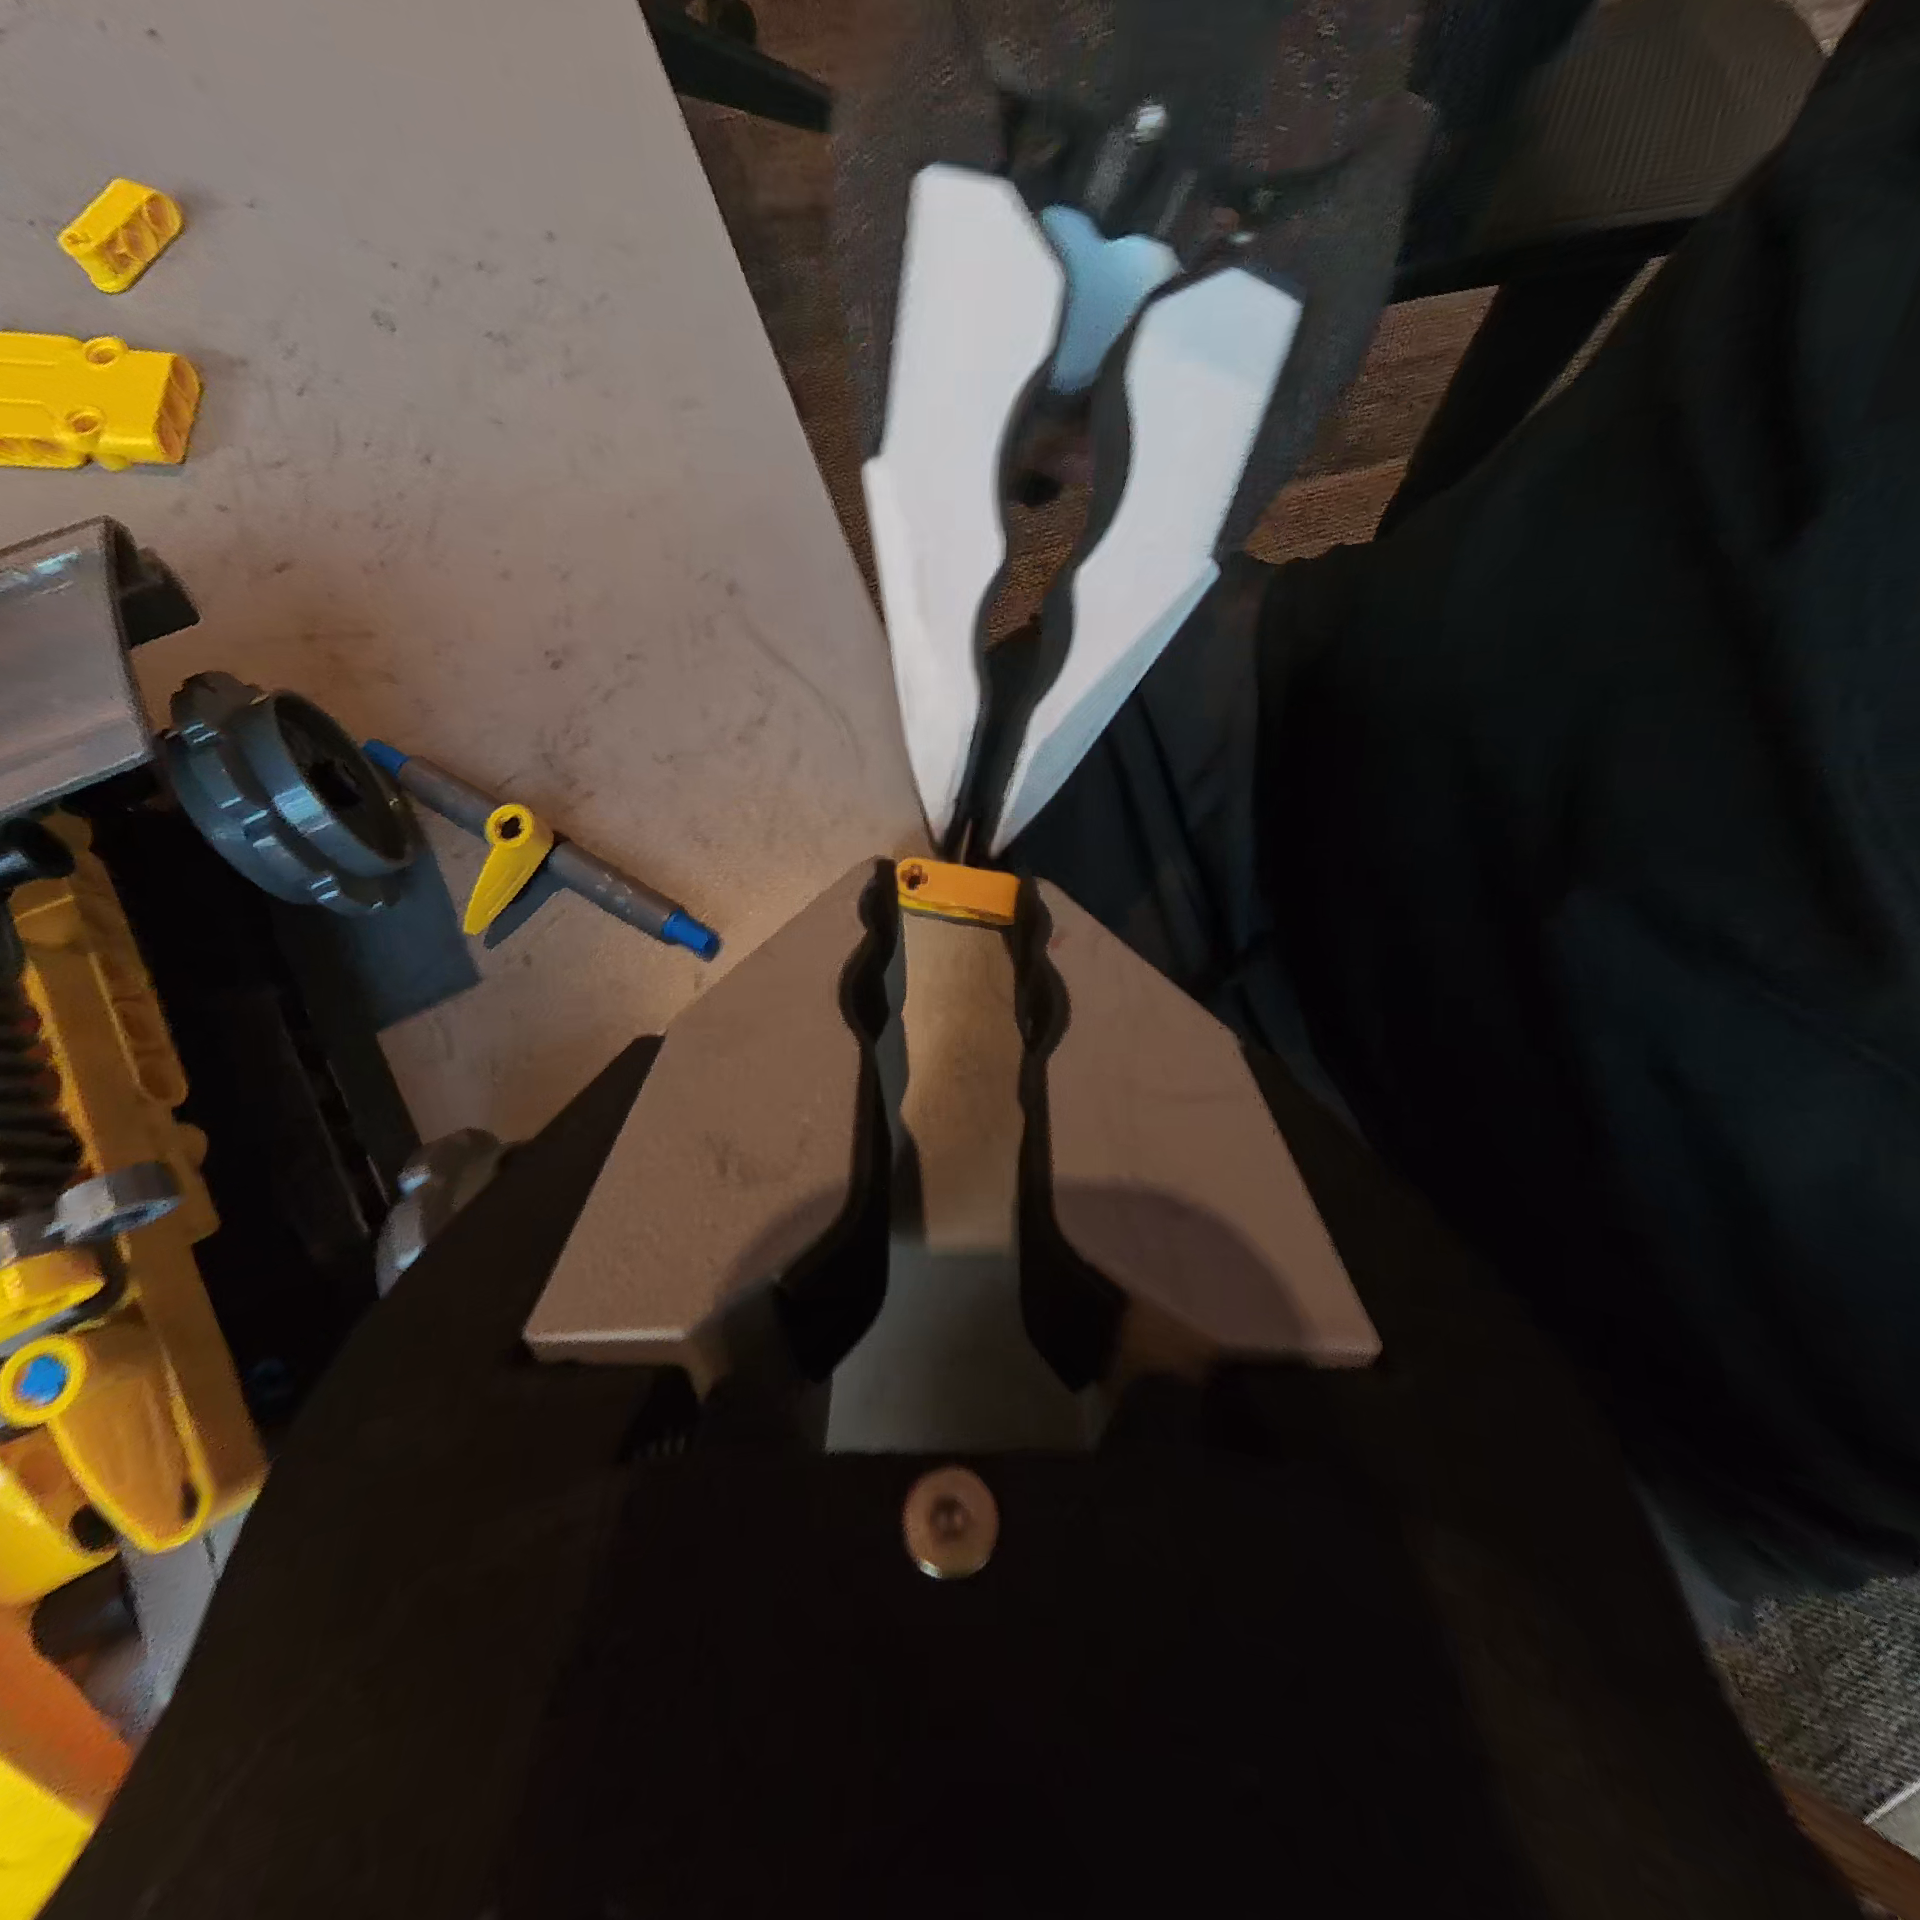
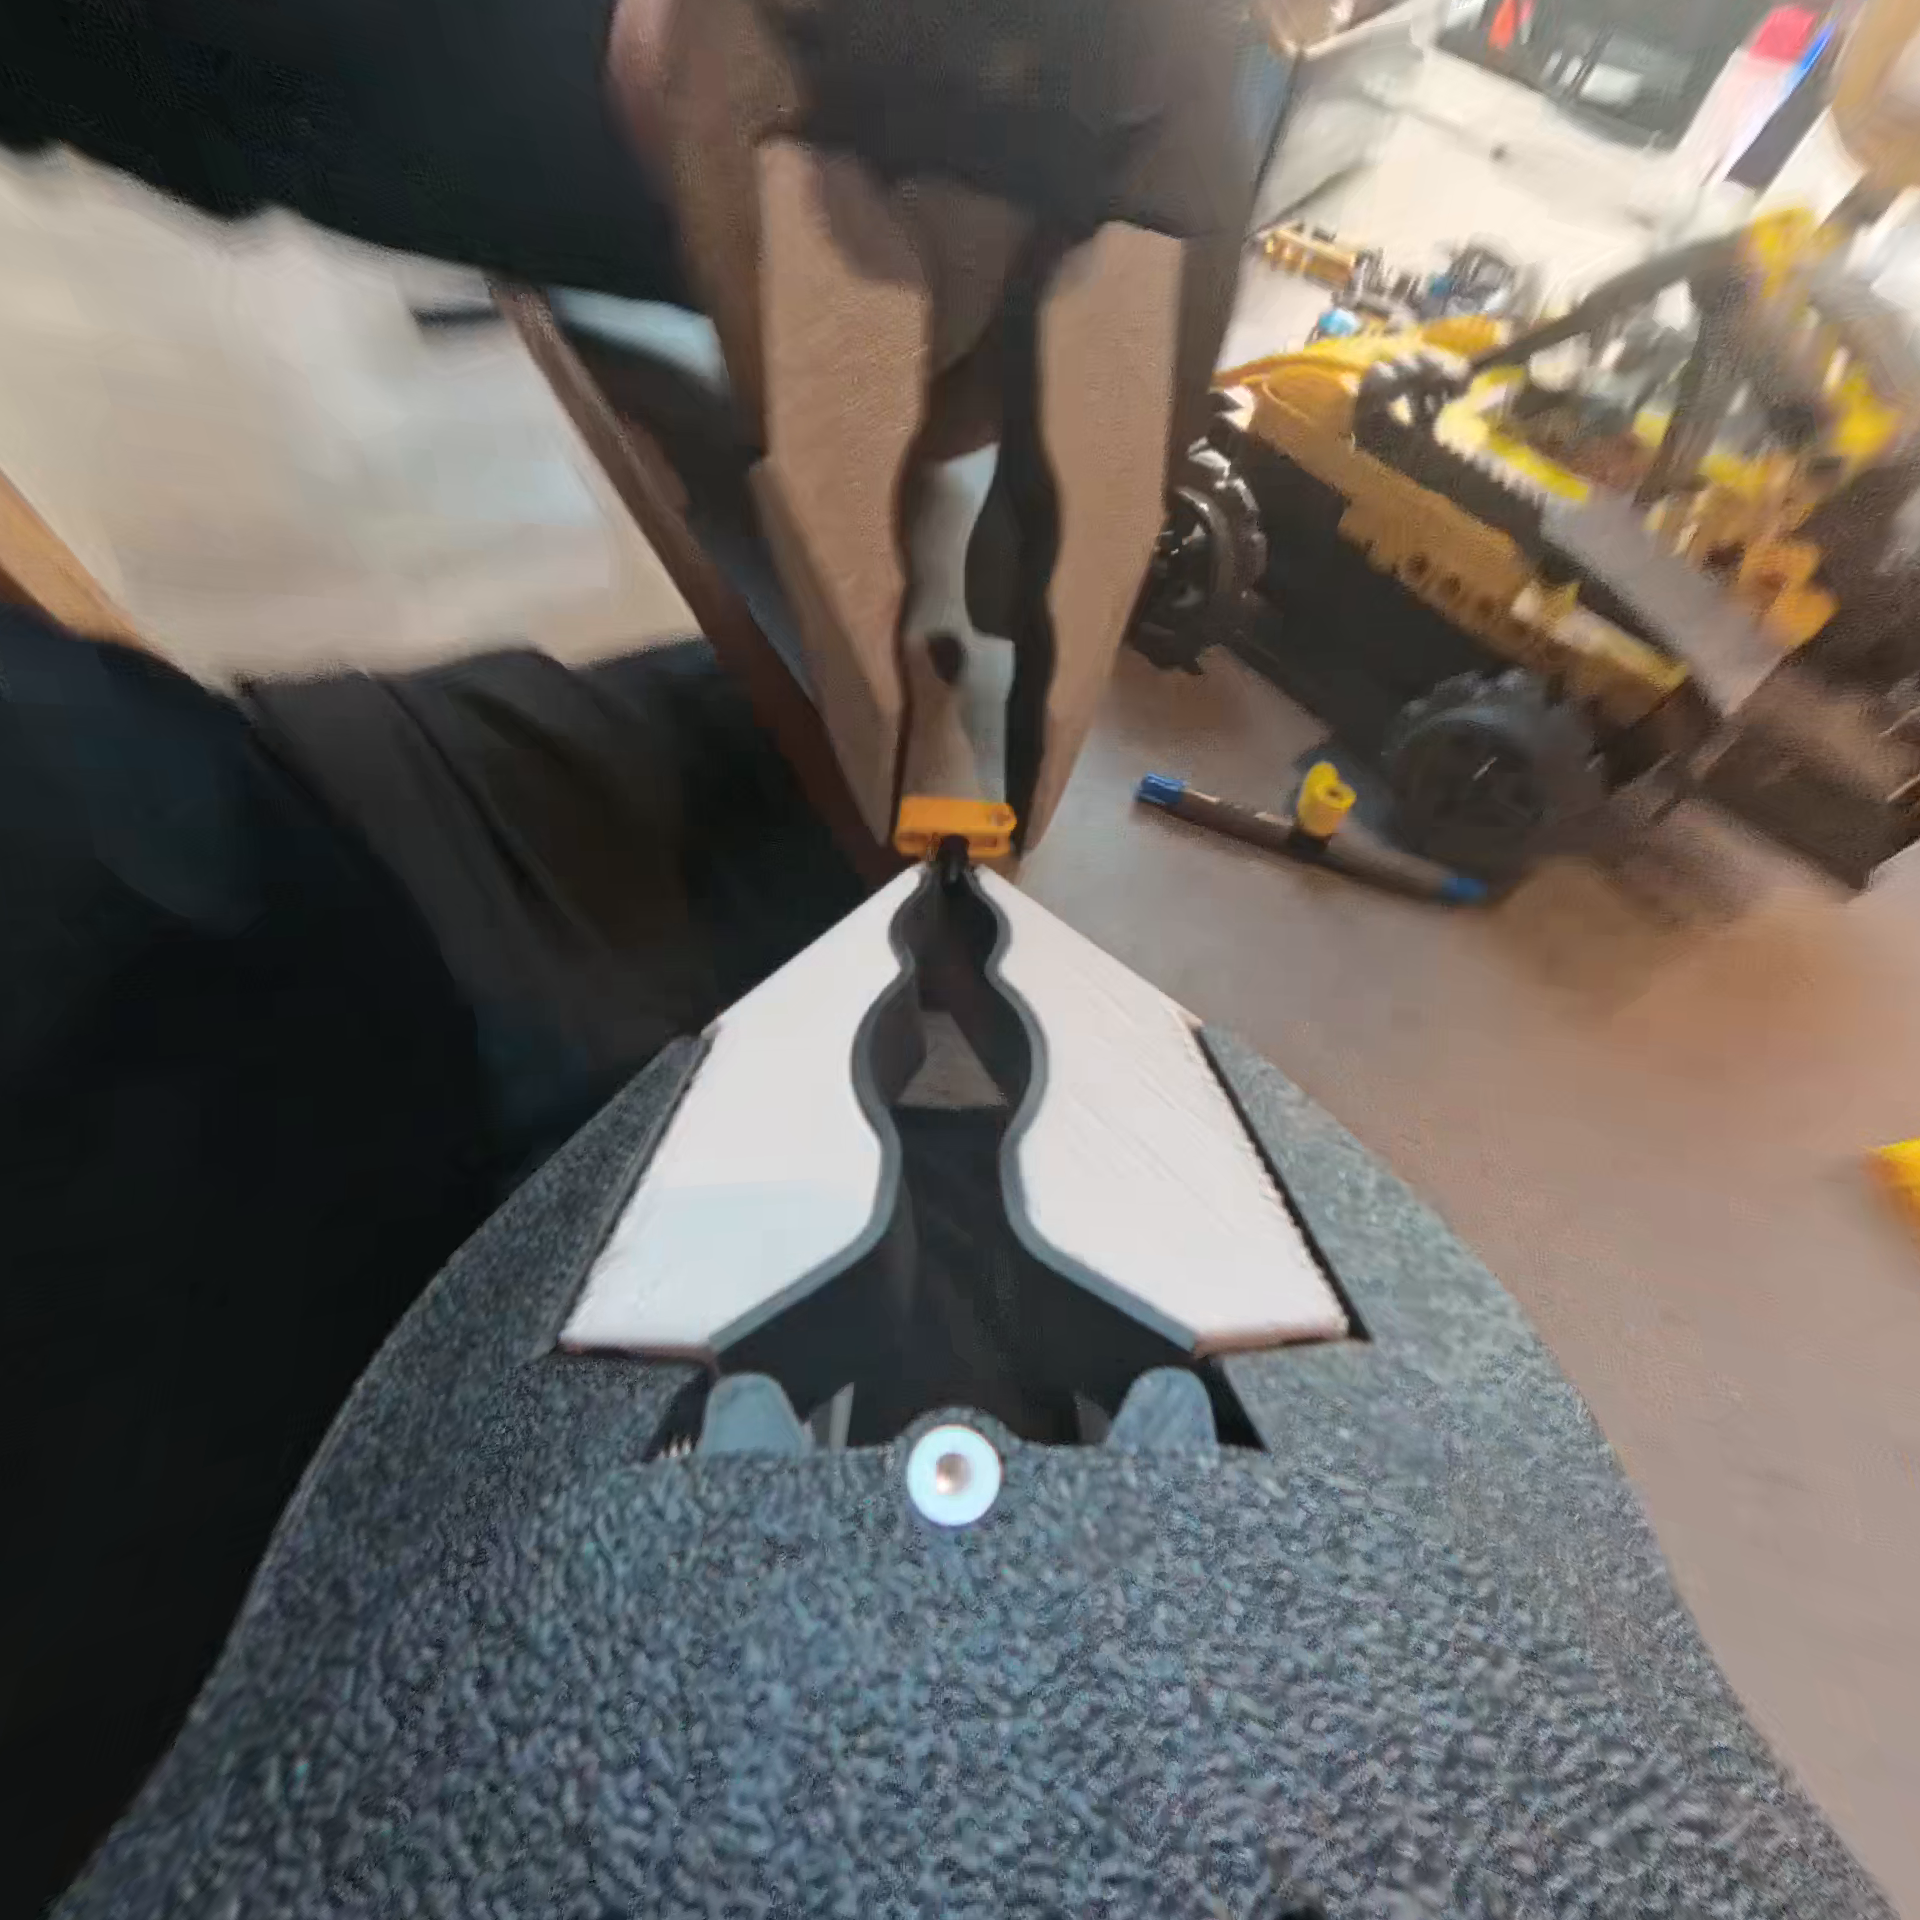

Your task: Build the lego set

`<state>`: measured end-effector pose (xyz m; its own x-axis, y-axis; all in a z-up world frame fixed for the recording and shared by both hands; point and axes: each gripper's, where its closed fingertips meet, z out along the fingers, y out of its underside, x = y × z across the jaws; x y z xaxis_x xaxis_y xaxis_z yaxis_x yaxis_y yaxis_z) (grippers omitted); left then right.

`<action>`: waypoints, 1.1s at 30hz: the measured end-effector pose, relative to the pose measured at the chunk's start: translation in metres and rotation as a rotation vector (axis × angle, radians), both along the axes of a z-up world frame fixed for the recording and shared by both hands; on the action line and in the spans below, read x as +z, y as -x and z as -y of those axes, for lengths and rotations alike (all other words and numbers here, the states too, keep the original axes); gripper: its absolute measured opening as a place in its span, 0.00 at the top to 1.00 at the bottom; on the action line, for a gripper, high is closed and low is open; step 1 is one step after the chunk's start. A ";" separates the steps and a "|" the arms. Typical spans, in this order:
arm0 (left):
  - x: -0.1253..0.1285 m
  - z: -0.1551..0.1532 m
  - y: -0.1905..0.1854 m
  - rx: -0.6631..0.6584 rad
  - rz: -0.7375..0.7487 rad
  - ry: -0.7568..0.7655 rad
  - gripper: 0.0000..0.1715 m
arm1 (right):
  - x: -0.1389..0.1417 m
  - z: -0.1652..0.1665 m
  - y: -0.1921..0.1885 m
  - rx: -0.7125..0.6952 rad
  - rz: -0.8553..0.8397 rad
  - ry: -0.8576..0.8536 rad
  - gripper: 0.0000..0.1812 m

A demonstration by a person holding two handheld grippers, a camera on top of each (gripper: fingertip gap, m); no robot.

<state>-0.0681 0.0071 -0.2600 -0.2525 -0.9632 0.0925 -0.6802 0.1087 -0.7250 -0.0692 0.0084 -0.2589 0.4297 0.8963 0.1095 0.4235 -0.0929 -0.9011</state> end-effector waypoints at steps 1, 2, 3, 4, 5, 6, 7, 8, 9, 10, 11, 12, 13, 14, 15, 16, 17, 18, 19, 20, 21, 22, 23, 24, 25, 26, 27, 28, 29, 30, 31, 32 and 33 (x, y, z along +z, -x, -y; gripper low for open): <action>0.000 0.002 0.000 -0.011 -0.001 -0.006 0.88 | 0.001 0.001 0.002 -0.013 -0.068 0.090 0.98; 0.000 0.002 0.000 -0.011 0.002 -0.017 0.88 | 0.000 0.001 0.002 -0.028 -0.086 0.113 0.98; 0.000 0.002 0.000 -0.003 0.005 -0.023 0.88 | 0.000 0.000 0.002 -0.039 -0.065 0.093 0.98; 0.000 0.001 0.001 0.004 0.006 -0.026 0.88 | 0.000 -0.001 0.003 -0.045 -0.037 0.061 0.98; 0.000 0.000 0.001 0.006 0.006 -0.025 0.88 | 0.000 -0.001 0.003 -0.037 -0.024 0.033 0.98; 0.000 0.000 0.002 0.006 0.006 -0.021 0.88 | 0.000 -0.001 0.004 -0.027 -0.022 0.016 0.98; 0.000 0.000 0.001 0.006 0.005 -0.020 0.88 | 0.000 -0.001 0.004 -0.018 -0.019 0.013 0.98; 0.000 0.000 0.002 0.006 0.005 -0.019 0.88 | 0.000 -0.001 0.004 -0.005 -0.008 0.003 0.98; 0.000 0.000 0.002 0.007 0.006 -0.017 0.88 | 0.000 -0.001 0.004 0.005 -0.001 -0.004 0.98; 0.000 0.000 0.001 0.009 0.007 -0.017 0.88 | 0.001 -0.002 0.003 0.006 -0.004 0.007 0.97; 0.000 -0.001 0.001 0.014 0.007 -0.018 0.88 | 0.001 -0.002 0.002 0.001 -0.013 0.022 0.98; 0.000 -0.002 0.001 0.021 0.007 -0.017 0.88 | 0.002 -0.003 0.001 -0.003 -0.016 0.022 0.98; 0.000 -0.004 0.001 0.031 0.006 -0.017 0.88 | 0.002 -0.004 -0.002 -0.001 -0.009 0.010 0.98; 0.000 -0.006 0.001 0.043 0.006 -0.021 0.88 | 0.004 -0.005 -0.005 -0.002 0.002 -0.003 1.00; 0.000 -0.008 0.001 0.050 0.007 -0.025 0.88 | 0.005 -0.005 -0.007 -0.002 0.005 -0.011 1.00; 0.000 -0.008 0.000 0.052 0.008 -0.029 0.88 | 0.005 -0.006 -0.009 -0.005 0.011 -0.007 1.00; 0.000 -0.008 0.000 0.052 0.009 -0.036 0.88 | 0.005 -0.007 -0.009 -0.006 0.011 0.000 1.00; 0.000 -0.009 0.000 0.053 0.010 -0.042 0.88 | 0.004 -0.006 -0.007 0.005 0.009 0.007 1.00; 0.000 -0.009 -0.001 0.054 0.011 -0.046 0.88 | 0.002 -0.006 -0.005 0.011 0.017 0.014 1.00; 0.000 -0.010 -0.001 0.057 0.010 -0.052 0.88 | 0.000 -0.007 -0.003 0.013 0.029 0.016 1.00; 0.000 -0.011 -0.001 0.063 0.011 -0.059 0.88 | 0.001 -0.009 -0.002 0.002 0.029 0.006 1.00; 0.000 -0.012 0.000 0.068 0.012 -0.060 0.88 | 0.001 -0.010 -0.002 0.004 0.027 0.015 1.00; 0.000 -0.012 0.000 0.069 0.012 -0.059 0.88 | 0.001 -0.010 -0.002 0.006 0.025 0.028 1.00; 0.000 -0.012 -0.001 0.071 0.013 -0.061 0.88 | 0.001 -0.010 -0.004 0.003 0.023 0.032 1.00; 0.000 -0.012 -0.003 0.077 0.013 -0.063 0.88 | 0.004 -0.012 -0.007 -0.009 0.014 0.026 1.00; 0.000 -0.013 -0.005 0.094 0.011 -0.063 0.88 | 0.008 -0.015 -0.014 -0.023 -0.003 0.025 1.00; 0.000 -0.016 -0.009 0.121 0.010 -0.065 0.88 | 0.014 -0.022 -0.024 -0.051 -0.016 0.025 1.00; 0.000 -0.019 -0.013 0.159 0.009 -0.071 0.88 | 0.019 -0.032 -0.038 -0.096 -0.016 0.019 1.00; 0.000 -0.023 -0.017 0.200 0.007 -0.078 0.88 | 0.024 -0.045 -0.058 -0.157 -0.008 0.009 0.98; 0.000 -0.026 -0.021 0.232 0.007 -0.086 0.88 | 0.029 -0.059 -0.081 -0.223 0.007 0.002 0.96; 0.000 -0.027 -0.025 0.257 0.006 -0.096 0.88 | 0.033 -0.072 -0.105 -0.278 0.033 0.011 0.96; 0.000 -0.029 -0.030 0.277 0.006 -0.107 0.88 | 0.033 -0.083 -0.127 -0.304 0.071 0.040 0.97; 0.000 -0.029 -0.035 0.290 0.007 -0.115 0.88 | 0.031 -0.094 -0.147 -0.324 0.114 0.065 0.96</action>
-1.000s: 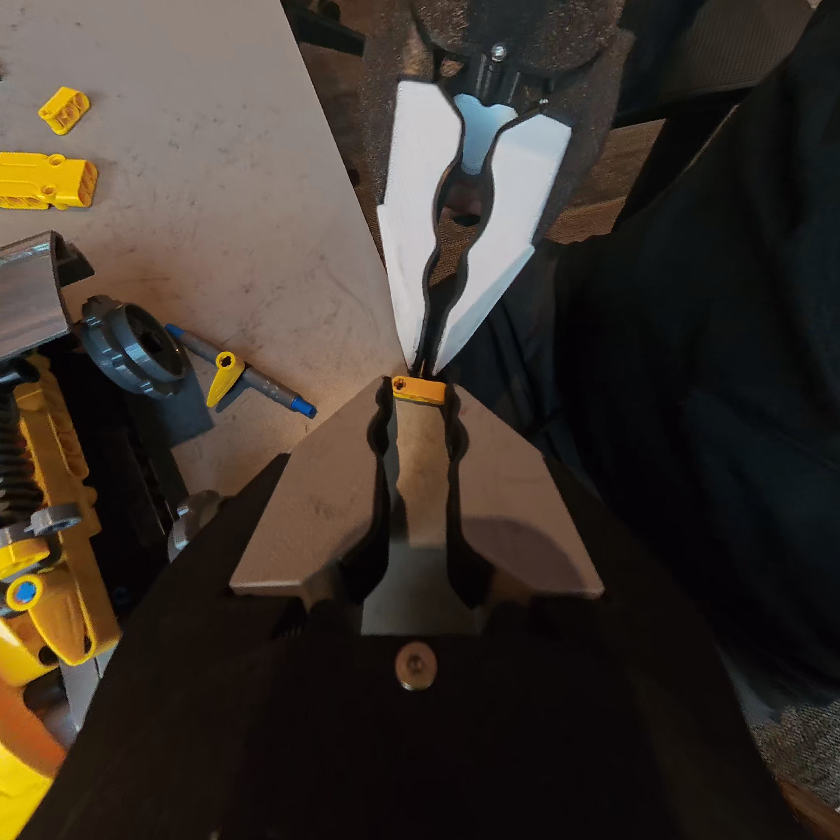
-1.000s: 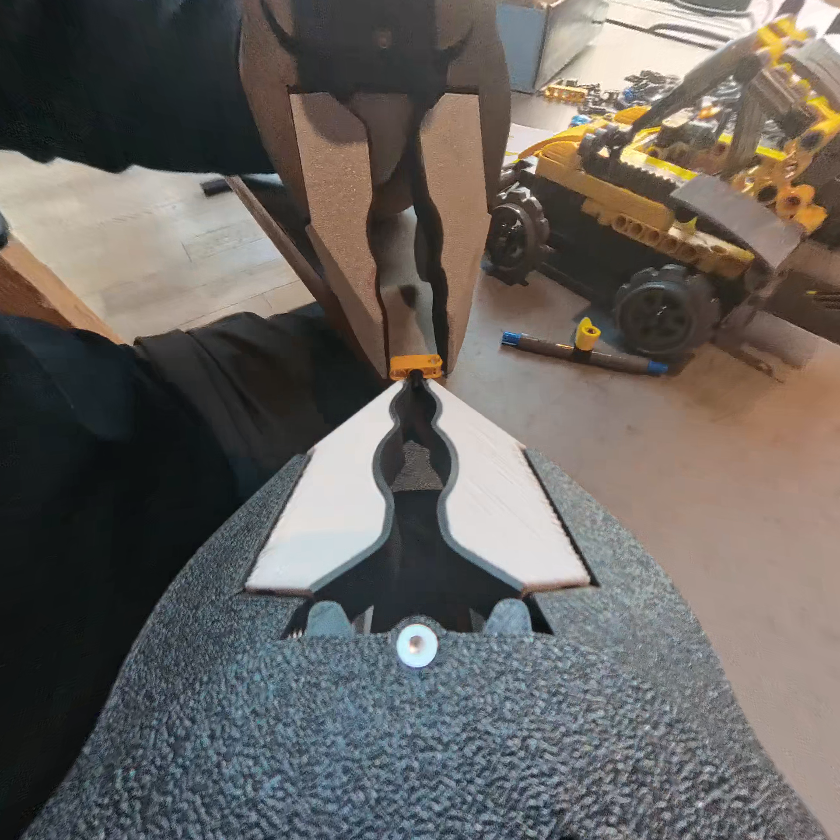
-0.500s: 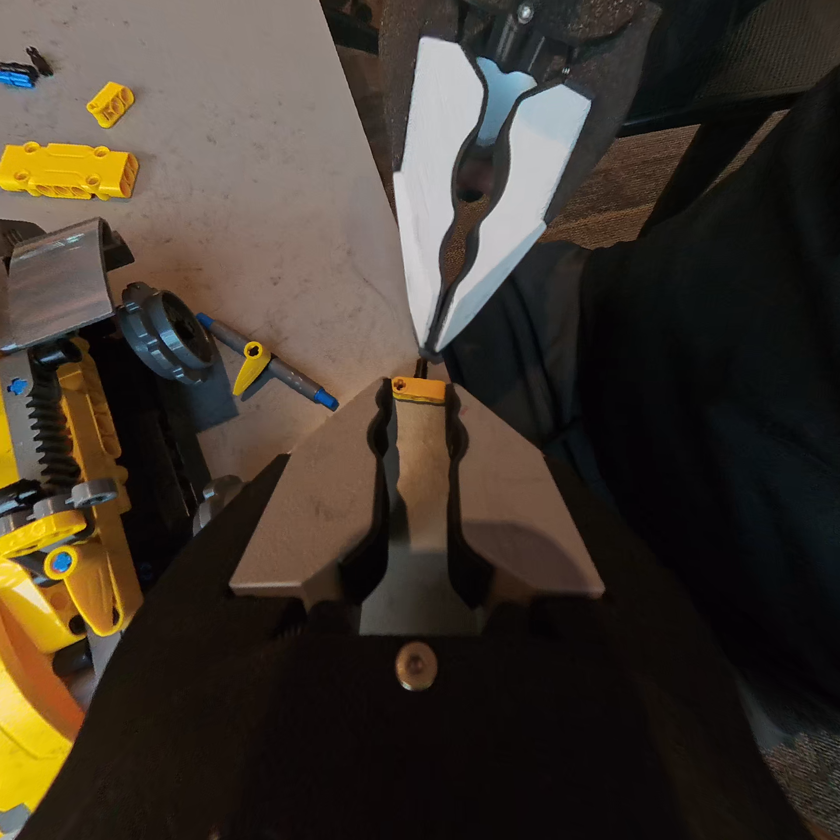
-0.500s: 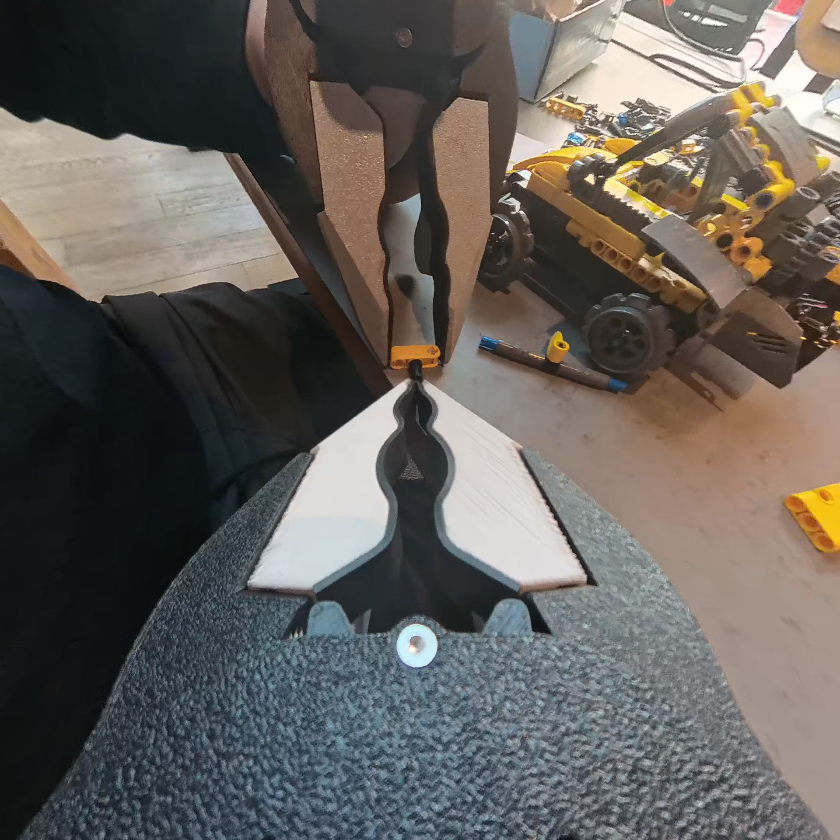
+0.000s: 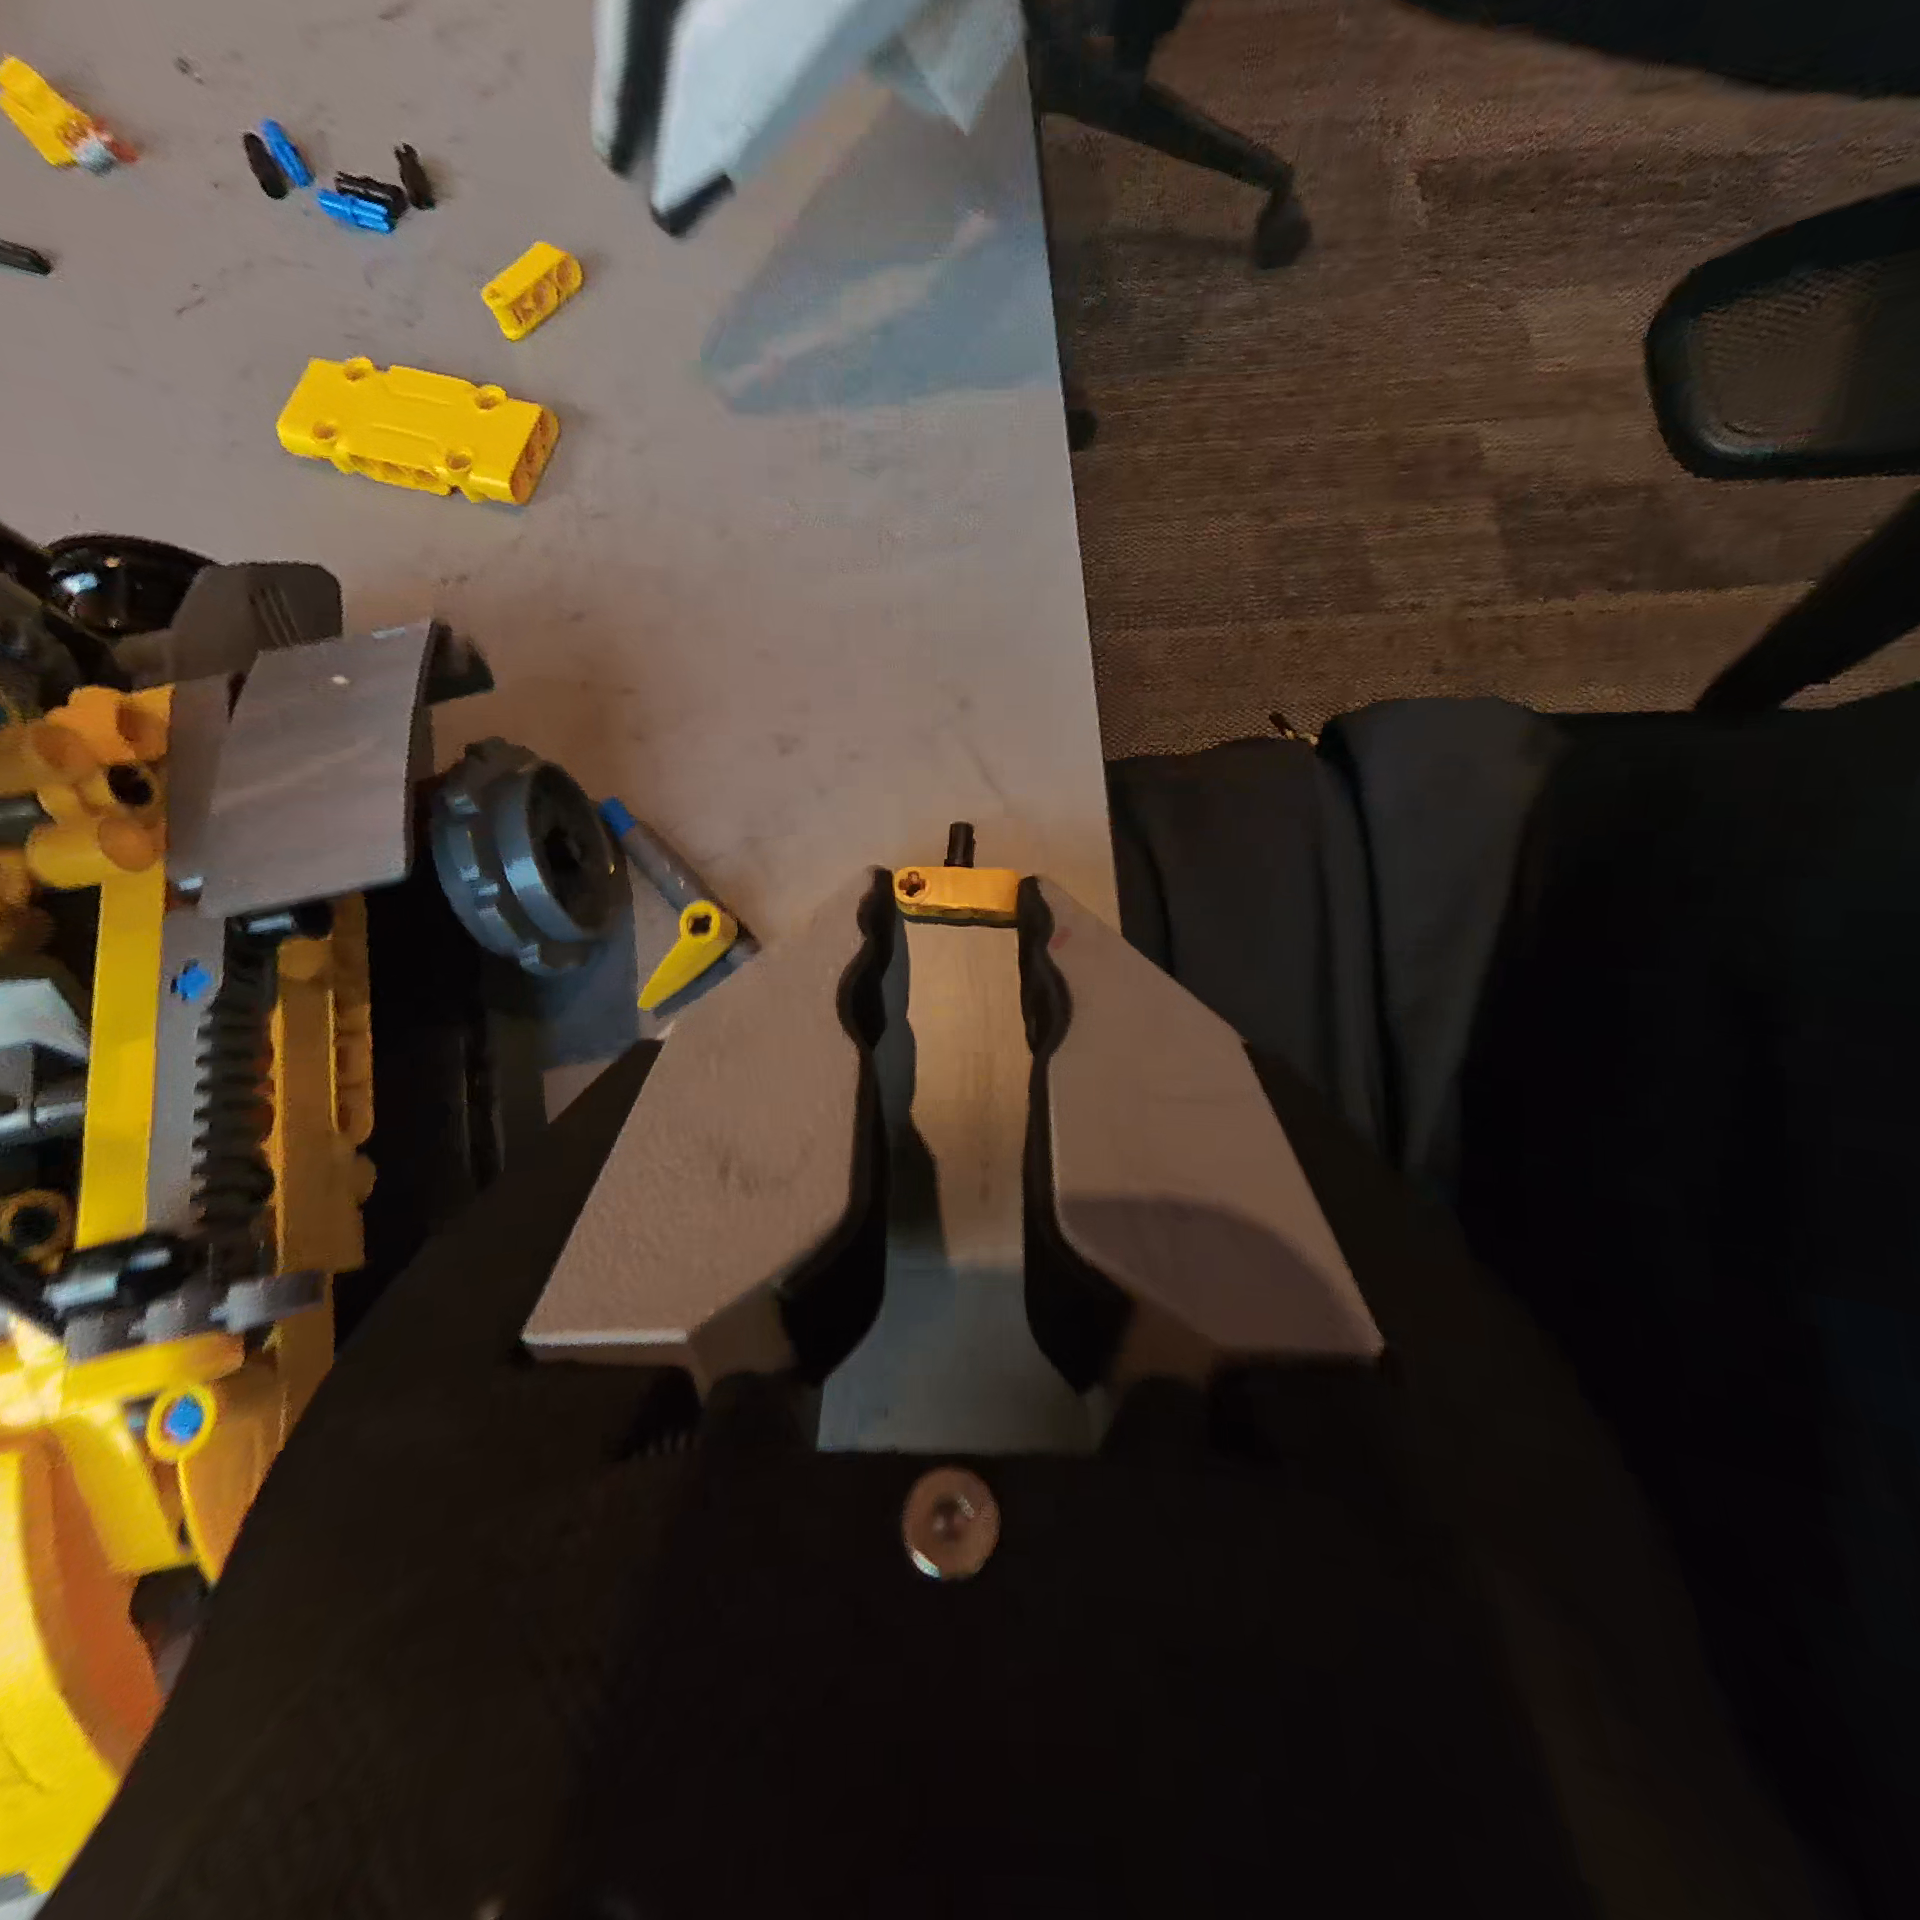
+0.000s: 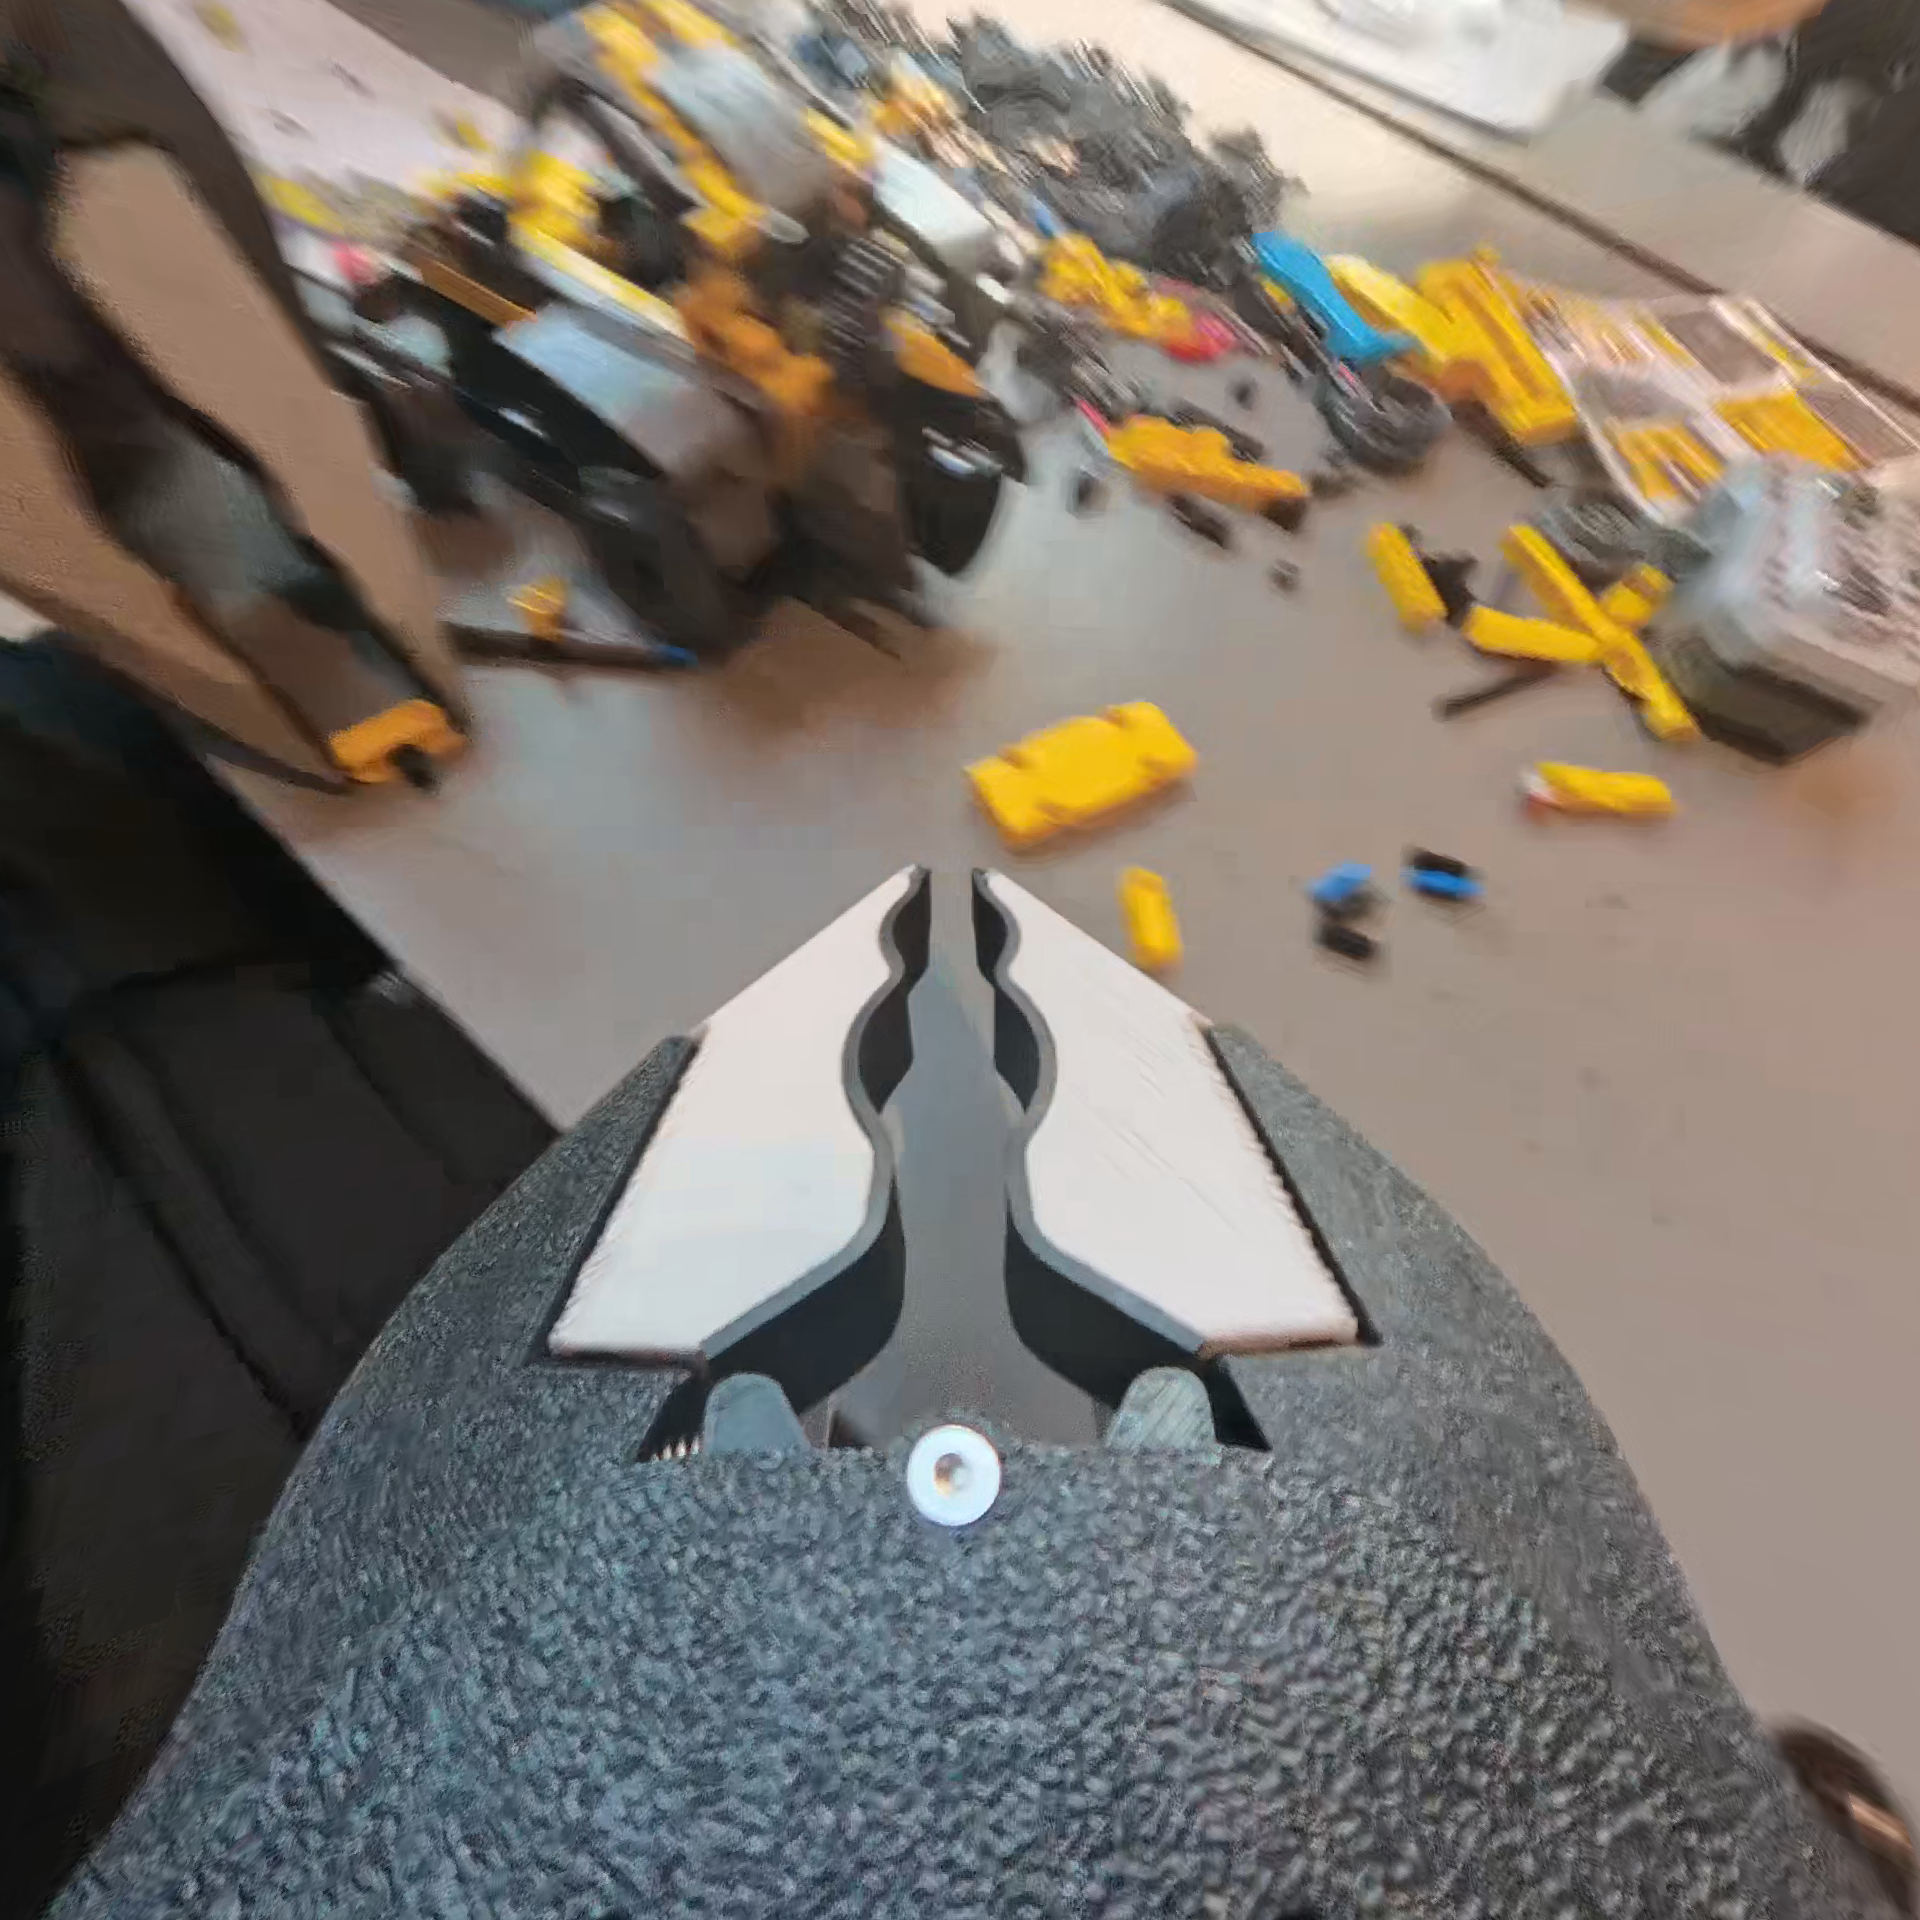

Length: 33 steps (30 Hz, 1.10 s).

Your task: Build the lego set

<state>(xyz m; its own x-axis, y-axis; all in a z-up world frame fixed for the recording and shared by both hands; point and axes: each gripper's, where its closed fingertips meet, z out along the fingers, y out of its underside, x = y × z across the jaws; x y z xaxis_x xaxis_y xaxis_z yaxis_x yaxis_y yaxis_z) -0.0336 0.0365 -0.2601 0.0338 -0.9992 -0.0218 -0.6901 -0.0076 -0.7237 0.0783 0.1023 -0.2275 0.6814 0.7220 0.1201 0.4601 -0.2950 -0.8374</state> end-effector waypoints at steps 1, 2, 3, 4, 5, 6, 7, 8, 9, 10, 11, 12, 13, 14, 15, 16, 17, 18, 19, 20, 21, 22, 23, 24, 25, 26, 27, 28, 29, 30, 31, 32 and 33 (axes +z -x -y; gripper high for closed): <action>0.000 0.000 -0.005 0.001 0.000 -0.003 0.88 | -0.001 -0.014 -0.020 -0.026 0.043 0.011 0.92; 0.000 0.000 -0.009 0.000 0.000 -0.006 0.88 | -0.003 -0.025 -0.035 -0.022 0.083 0.020 0.91; 0.000 -0.002 -0.013 0.008 -0.002 -0.010 0.88 | -0.006 -0.033 -0.042 0.025 0.111 0.041 0.92; 0.000 -0.004 -0.017 0.016 -0.005 -0.011 0.88 | -0.010 -0.042 -0.049 0.057 0.145 0.057 0.93; 0.000 -0.005 -0.020 0.020 -0.008 -0.012 0.88 | -0.013 -0.053 -0.057 0.075 0.194 0.064 0.90; 0.000 -0.007 -0.023 0.021 -0.009 -0.014 0.88 | -0.017 -0.061 -0.062 0.113 0.242 0.068 0.89; 0.000 -0.008 -0.025 0.021 -0.008 -0.015 0.87 | -0.020 -0.071 -0.068 0.134 0.287 0.070 0.89; 0.000 -0.008 -0.026 0.019 -0.006 -0.012 0.88 | -0.023 -0.077 -0.071 0.160 0.314 0.088 0.89; 0.000 -0.008 -0.027 0.016 -0.007 -0.004 0.88 | -0.026 -0.079 -0.071 0.210 0.315 0.126 0.89; 0.000 -0.009 -0.027 0.014 -0.008 0.002 0.88 | -0.029 -0.079 -0.070 0.258 0.317 0.157 0.89; 0.000 -0.009 -0.027 0.011 -0.008 0.006 0.88 | -0.031 -0.081 -0.070 0.294 0.332 0.171 0.88; 0.000 -0.009 -0.027 0.009 -0.007 0.007 0.88 | -0.034 -0.081 -0.070 0.332 0.347 0.186 0.88; 0.000 -0.010 -0.027 0.008 -0.006 0.008 0.87 | -0.035 -0.081 -0.070 0.360 0.360 0.200 0.88; -0.001 -0.011 -0.028 0.009 -0.005 0.011 0.86 | -0.034 -0.083 -0.068 0.377 0.360 0.207 0.88; -0.001 -0.011 -0.028 0.009 -0.005 0.019 0.87 | -0.034 -0.083 -0.067 0.393 0.364 0.218 0.88; -0.001 -0.011 -0.028 0.010 -0.005 0.027 0.86 | -0.035 -0.084 -0.066 0.408 0.364 0.231 0.89; -0.001 -0.012 -0.028 0.013 -0.007 0.032 0.86 | -0.036 -0.082 -0.064 0.425 0.360 0.251 0.91; -0.001 -0.012 -0.028 0.018 -0.010 0.032 0.86 | -0.037 -0.078 -0.061 0.448 0.351 0.276 0.95; -0.001 -0.012 -0.028 0.021 -0.010 0.028 0.85 | -0.038 -0.076 -0.060 0.458 0.346 0.291 0.97; -0.001 -0.012 -0.028 0.022 -0.008 0.022 0.85 | -0.038 -0.076 -0.061 0.453 0.348 0.295 0.97; -0.001 -0.013 -0.028 0.024 -0.004 0.018 0.85 | -0.038 -0.074 -0.062 0.447 0.345 0.302 0.97; 0.000 -0.013 -0.027 0.026 -0.002 0.016 0.85 | -0.037 -0.073 -0.063 0.439 0.339 0.305 0.97; 0.000 -0.013 -0.027 0.029 -0.002 0.013 0.84 | -0.037 -0.072 -0.063 0.421 0.333 0.302 0.97; 0.000 -0.013 -0.026 0.032 -0.004 0.006 0.84 | -0.036 -0.069 -0.063 0.412 0.322 0.306 0.97; 0.000 -0.012 -0.025 0.034 -0.006 -0.003 0.83 | -0.033 -0.063 -0.060 0.407 0.296 0.310 0.97; 0.000 -0.012 -0.023 0.035 -0.008 -0.014 0.82 | -0.028 -0.056 -0.053 0.406 0.255 0.307 0.97; 0.001 -0.011 -0.021 0.038 -0.008 -0.027 0.82 | -0.022 -0.046 -0.044 0.413 0.216 0.306 0.97; 0.003 -0.010 -0.019 0.041 -0.003 -0.041 0.82 | -0.018 -0.035 -0.034 0.427 0.191 0.301 0.97; 0.006 -0.009 -0.016 0.046 0.005 -0.056 0.82 | -0.014 -0.025 -0.025 0.435 0.184 0.276 0.97; 0.008 -0.009 -0.013 0.052 0.014 -0.070 0.82 | -0.011 -0.017 -0.016 0.433 0.185 0.238 0.97; 0.011 -0.008 -0.008 0.057 0.021 -0.078 0.83 | -0.008 -0.008 -0.006 0.435 0.179 0.205 0.97; 0.013 -0.006 -0.003 0.064 0.025 -0.084 0.83 | -0.004 0.002 0.006 0.445 0.156 0.188 0.97; 0.014 -0.006 0.002 0.074 0.030 -0.088 0.83 | -0.003 0.011 0.016 0.455 0.140 0.178 0.97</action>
